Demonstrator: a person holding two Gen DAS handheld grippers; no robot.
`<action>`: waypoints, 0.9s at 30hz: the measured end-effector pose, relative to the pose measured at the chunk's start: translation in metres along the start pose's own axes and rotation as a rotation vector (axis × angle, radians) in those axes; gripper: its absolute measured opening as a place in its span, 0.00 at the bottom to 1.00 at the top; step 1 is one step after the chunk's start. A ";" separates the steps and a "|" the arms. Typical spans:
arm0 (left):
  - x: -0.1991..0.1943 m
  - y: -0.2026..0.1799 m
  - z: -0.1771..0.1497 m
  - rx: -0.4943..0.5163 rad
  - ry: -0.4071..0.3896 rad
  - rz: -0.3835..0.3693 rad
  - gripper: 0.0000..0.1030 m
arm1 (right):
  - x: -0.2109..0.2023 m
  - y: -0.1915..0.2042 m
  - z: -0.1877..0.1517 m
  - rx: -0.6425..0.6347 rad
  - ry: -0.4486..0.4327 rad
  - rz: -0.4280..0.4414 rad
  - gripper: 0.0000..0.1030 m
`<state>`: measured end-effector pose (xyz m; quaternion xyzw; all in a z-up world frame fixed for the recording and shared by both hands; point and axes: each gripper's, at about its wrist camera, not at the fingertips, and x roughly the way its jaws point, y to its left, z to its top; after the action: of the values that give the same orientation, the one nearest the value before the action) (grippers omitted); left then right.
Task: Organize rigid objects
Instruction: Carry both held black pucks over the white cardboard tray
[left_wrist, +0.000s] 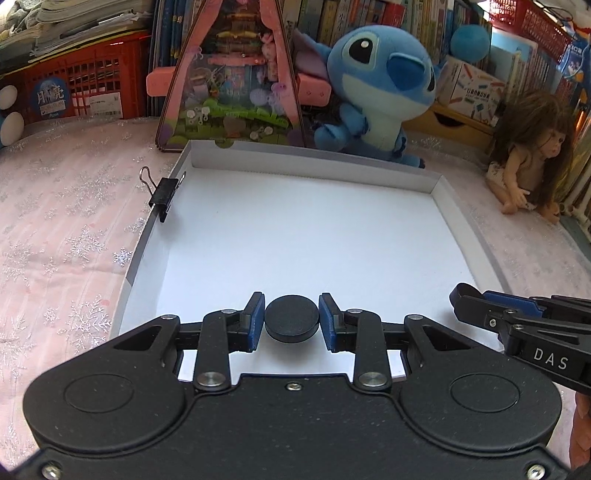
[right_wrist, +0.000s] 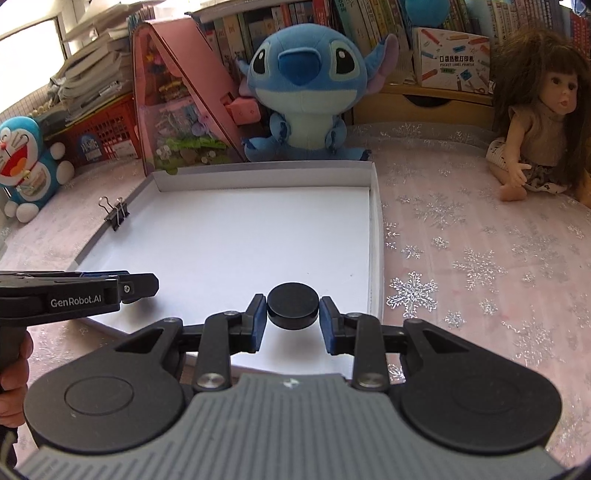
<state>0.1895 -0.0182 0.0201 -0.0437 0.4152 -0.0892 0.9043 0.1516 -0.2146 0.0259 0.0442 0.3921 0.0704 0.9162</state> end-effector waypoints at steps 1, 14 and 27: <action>0.001 0.000 -0.001 0.002 0.002 0.002 0.29 | 0.002 0.000 0.000 0.000 0.005 -0.003 0.35; 0.005 -0.007 -0.005 0.039 -0.001 0.023 0.29 | 0.016 0.005 -0.005 -0.032 0.040 -0.026 0.36; 0.006 -0.012 -0.008 0.067 -0.015 0.045 0.29 | 0.017 0.007 -0.006 -0.045 0.041 -0.036 0.35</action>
<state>0.1862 -0.0312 0.0125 -0.0046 0.4059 -0.0826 0.9102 0.1585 -0.2045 0.0110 0.0151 0.4096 0.0638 0.9099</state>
